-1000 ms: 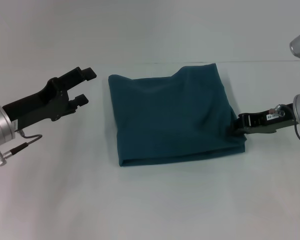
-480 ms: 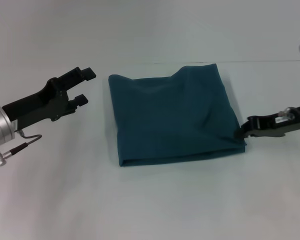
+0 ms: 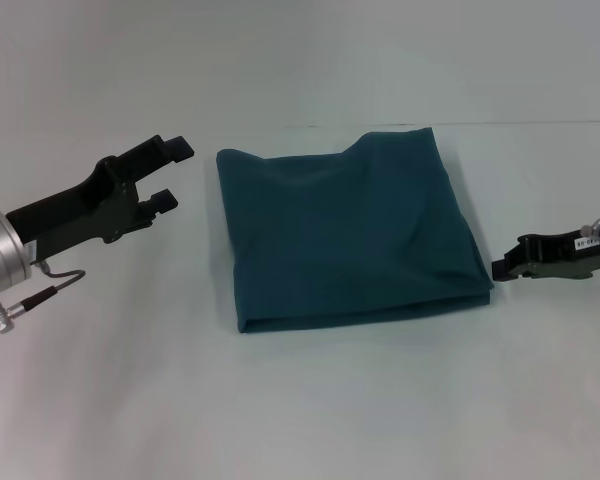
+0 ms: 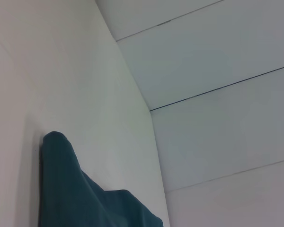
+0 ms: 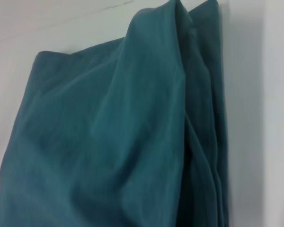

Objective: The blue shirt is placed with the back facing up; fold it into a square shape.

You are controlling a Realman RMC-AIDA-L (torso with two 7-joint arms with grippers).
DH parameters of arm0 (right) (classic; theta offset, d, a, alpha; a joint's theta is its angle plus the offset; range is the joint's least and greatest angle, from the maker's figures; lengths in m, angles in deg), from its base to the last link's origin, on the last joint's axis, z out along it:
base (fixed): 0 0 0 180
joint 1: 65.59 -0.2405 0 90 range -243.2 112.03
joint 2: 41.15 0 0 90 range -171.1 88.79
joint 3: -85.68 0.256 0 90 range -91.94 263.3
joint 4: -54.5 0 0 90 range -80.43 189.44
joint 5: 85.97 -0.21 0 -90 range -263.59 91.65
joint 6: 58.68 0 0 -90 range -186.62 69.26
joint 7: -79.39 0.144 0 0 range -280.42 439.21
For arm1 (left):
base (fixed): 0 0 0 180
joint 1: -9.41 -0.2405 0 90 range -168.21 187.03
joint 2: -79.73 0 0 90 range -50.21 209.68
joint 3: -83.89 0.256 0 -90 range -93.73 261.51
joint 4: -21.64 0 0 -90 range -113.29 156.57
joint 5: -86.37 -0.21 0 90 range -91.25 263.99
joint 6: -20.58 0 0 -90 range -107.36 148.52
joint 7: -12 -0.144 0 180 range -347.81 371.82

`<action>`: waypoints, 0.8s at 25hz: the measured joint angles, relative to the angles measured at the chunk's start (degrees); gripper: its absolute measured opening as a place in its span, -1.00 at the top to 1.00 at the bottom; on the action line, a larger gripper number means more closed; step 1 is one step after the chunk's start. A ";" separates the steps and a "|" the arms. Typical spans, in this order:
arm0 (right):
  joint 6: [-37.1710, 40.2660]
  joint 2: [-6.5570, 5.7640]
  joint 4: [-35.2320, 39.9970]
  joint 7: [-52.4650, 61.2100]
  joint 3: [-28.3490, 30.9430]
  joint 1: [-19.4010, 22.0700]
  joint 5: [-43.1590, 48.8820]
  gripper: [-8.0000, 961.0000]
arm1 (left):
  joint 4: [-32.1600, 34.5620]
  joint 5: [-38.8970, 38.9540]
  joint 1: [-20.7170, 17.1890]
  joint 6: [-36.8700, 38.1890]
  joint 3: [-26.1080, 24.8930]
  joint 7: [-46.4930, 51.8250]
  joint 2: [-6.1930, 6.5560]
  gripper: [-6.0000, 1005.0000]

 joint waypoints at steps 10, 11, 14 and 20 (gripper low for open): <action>6.21 -1.04 3.62 -1.53 7.76 0.76 -0.98 0.93 | 0.00 -0.37 -0.23 0.87 0.00 0.00 0.10 -0.91; 7.61 -1.33 3.91 -2.39 9.23 0.77 -1.85 0.93 | 0.05 -0.42 -0.22 1.21 0.04 0.00 0.13 -0.91; 11.16 -2.71 3.91 -5.59 13.07 0.88 -5.92 0.84 | 0.43 -1.76 -0.23 3.13 0.30 0.02 0.35 -0.91; 11.61 -5.99 3.70 -3.54 18.64 3.37 -7.81 0.65 | 1.59 -8.42 0.10 8.52 0.35 2.90 1.06 -0.91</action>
